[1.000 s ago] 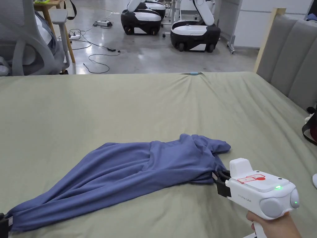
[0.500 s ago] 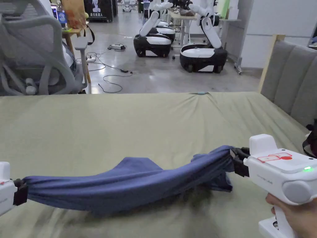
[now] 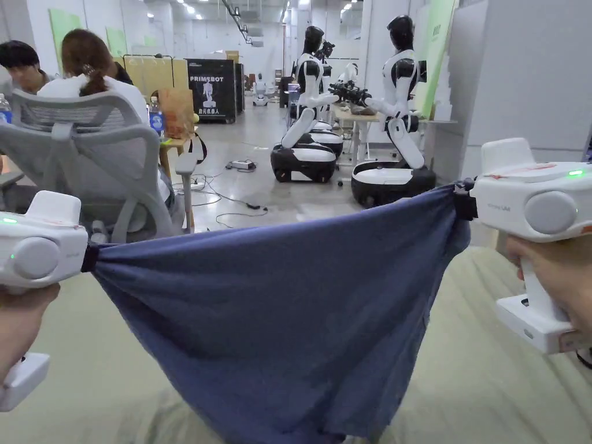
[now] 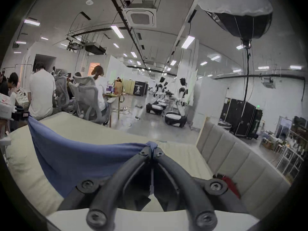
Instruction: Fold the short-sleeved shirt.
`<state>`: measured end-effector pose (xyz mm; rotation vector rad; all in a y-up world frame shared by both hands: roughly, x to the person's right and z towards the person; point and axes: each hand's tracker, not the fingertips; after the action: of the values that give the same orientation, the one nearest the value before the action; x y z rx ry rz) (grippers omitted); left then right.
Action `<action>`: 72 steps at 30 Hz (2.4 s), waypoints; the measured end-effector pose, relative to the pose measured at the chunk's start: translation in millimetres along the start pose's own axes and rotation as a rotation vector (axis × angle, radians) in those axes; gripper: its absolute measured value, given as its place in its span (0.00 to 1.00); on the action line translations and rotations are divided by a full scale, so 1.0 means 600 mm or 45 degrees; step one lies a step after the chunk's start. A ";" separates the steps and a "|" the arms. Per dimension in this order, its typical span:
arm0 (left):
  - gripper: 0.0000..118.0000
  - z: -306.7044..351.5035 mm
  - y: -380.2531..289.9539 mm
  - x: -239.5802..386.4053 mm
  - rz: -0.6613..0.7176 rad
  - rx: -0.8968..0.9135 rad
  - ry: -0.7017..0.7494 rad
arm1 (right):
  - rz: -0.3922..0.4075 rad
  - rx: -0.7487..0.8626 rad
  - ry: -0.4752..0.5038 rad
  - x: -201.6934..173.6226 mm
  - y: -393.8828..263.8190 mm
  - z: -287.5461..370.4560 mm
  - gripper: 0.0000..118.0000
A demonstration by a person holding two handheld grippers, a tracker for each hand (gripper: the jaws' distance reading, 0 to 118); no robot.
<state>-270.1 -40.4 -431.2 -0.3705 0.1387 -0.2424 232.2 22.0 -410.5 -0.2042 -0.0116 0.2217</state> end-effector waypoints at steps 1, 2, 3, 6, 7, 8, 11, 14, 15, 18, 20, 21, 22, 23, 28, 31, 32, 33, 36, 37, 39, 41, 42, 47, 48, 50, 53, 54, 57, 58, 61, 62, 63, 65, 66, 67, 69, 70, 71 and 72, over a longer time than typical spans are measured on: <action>0.03 -0.002 0.018 -0.001 0.001 0.026 0.017 | -0.005 0.024 -0.023 -0.001 0.017 -0.002 0.01; 0.03 -0.002 0.037 0.001 0.001 0.044 0.025 | -0.002 0.055 -0.073 -0.002 0.039 -0.007 0.01; 0.03 -0.004 0.054 0.001 0.002 0.057 0.030 | -0.006 0.078 -0.107 -0.004 0.053 -0.011 0.01; 0.03 -0.012 0.107 0.001 0.016 0.119 0.067 | -0.003 0.131 -0.156 -0.004 0.101 -0.039 0.01; 0.03 -0.017 0.123 0.000 0.017 0.139 0.092 | -0.007 0.145 -0.168 -0.004 0.116 -0.049 0.01; 0.03 -0.022 0.140 -0.001 0.009 0.160 0.115 | -0.016 0.158 -0.184 -0.002 0.129 -0.064 0.01; 0.03 -0.034 0.183 -0.007 0.041 0.235 0.170 | -0.015 0.206 -0.235 -0.004 0.163 -0.092 0.01; 0.03 -0.045 0.228 -0.020 0.076 0.285 0.198 | -0.032 0.258 -0.261 -0.002 0.197 -0.114 0.01; 0.03 -0.047 0.238 -0.022 0.078 0.288 0.198 | -0.039 0.273 -0.266 -0.001 0.204 -0.118 0.01; 0.03 -0.051 0.267 -0.030 0.113 0.330 0.206 | -0.073 0.329 -0.283 0.001 0.225 -0.130 0.01; 0.03 -0.059 0.274 -0.028 0.107 0.331 0.212 | -0.074 0.342 -0.289 -0.001 0.231 -0.140 0.01; 0.03 -0.065 0.275 -0.027 0.106 0.325 0.208 | -0.075 0.344 -0.288 -0.002 0.231 -0.145 0.01; 0.03 -0.075 0.271 -0.024 0.106 0.316 0.204 | -0.071 0.341 -0.289 -0.004 0.226 -0.153 0.01; 0.03 -0.085 0.264 -0.020 0.106 0.305 0.199 | -0.070 0.337 -0.288 -0.006 0.219 -0.160 0.01; 0.03 -0.173 0.154 0.022 0.127 0.128 0.152 | -0.096 0.219 -0.269 -0.027 0.103 -0.222 0.01; 0.03 -0.201 0.085 0.049 0.154 0.069 0.129 | -0.098 0.199 -0.293 -0.039 0.030 -0.236 0.01; 0.03 -0.203 0.068 0.055 0.152 0.061 0.119 | -0.100 0.202 -0.294 -0.032 0.013 -0.250 0.01; 0.03 -0.202 0.056 0.058 0.150 0.048 0.112 | -0.096 0.199 -0.287 -0.030 0.002 -0.246 0.01; 0.03 -0.176 0.024 0.055 0.173 0.016 0.066 | -0.102 0.176 -0.242 -0.022 -0.032 -0.209 0.01; 0.03 -0.161 0.010 0.055 0.167 0.011 0.039 | -0.110 0.172 -0.234 -0.019 -0.046 -0.192 0.01; 0.03 -0.123 -0.020 0.054 0.177 0.005 0.005 | -0.137 0.153 -0.205 -0.013 -0.084 -0.151 0.01; 0.03 -0.079 -0.075 0.059 0.186 -0.015 -0.046 | -0.136 0.100 -0.176 -0.013 -0.141 -0.101 0.01; 0.03 -0.057 -0.104 0.059 0.196 -0.041 -0.077 | -0.122 0.084 -0.170 -0.015 -0.169 -0.078 0.01; 0.03 0.043 -0.307 0.080 0.143 -0.215 -0.178 | -0.044 -0.140 -0.066 -0.041 -0.354 0.058 0.01; 0.03 0.062 -0.359 0.084 0.143 -0.281 -0.164 | -0.024 -0.215 -0.026 -0.052 -0.401 0.089 0.01; 0.03 0.081 -0.443 0.084 0.140 -0.374 -0.205 | 0.026 -0.337 0.005 -0.065 -0.482 0.130 0.01; 0.03 0.104 -0.536 0.076 0.266 -0.467 -0.248 | 0.010 -0.543 0.075 -0.084 -0.589 0.171 0.01; 0.03 0.110 -0.553 0.074 0.322 -0.484 -0.230 | -0.048 -0.603 0.112 -0.089 -0.618 0.174 0.01; 0.16 0.119 -0.564 0.073 0.351 -0.454 -0.232 | -0.069 -0.647 0.092 -0.100 -0.648 0.180 0.02; 0.42 0.118 -0.563 0.072 0.346 -0.451 -0.231 | -0.111 -0.650 0.103 -0.096 -0.650 0.180 0.12; 0.83 0.146 -0.537 0.063 0.339 -0.368 -0.207 | -0.213 -0.662 0.153 -0.086 -0.622 0.186 0.93; 0.80 0.164 -0.526 0.062 0.367 -0.324 -0.207 | -0.200 -0.648 0.147 -0.090 -0.606 0.193 0.96; 0.81 0.185 -0.512 0.062 0.378 -0.265 -0.213 | -0.195 -0.580 0.145 -0.095 -0.587 0.204 0.94; 0.81 0.221 -0.495 0.066 0.405 -0.179 -0.200 | -0.180 -0.472 0.142 -0.116 -0.549 0.227 0.93; 0.81 0.255 -0.485 0.080 0.416 -0.139 -0.197 | -0.184 -0.419 0.132 -0.129 -0.535 0.235 0.93; 0.81 0.267 -0.483 0.087 0.415 -0.128 -0.204 | -0.177 -0.391 0.137 -0.140 -0.527 0.239 0.93; 0.79 0.291 -0.479 0.106 0.374 -0.105 -0.220 | -0.140 -0.332 0.161 -0.171 -0.515 0.253 0.87; 0.62 0.294 -0.485 0.111 0.345 -0.087 -0.231 | -0.133 -0.299 0.166 -0.181 -0.513 0.257 0.67; 0.31 0.299 -0.486 0.121 0.288 -0.089 -0.218 | -0.116 -0.285 0.152 -0.194 -0.514 0.261 0.40; 0.00 0.298 -0.488 0.128 0.228 -0.118 -0.189 | -0.097 -0.291 0.138 -0.206 -0.517 0.261 0.06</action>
<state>-225.6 -263.9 -163.6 -0.4641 0.0364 -0.0309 173.9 -269.9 -193.3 -0.4424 0.0628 0.1330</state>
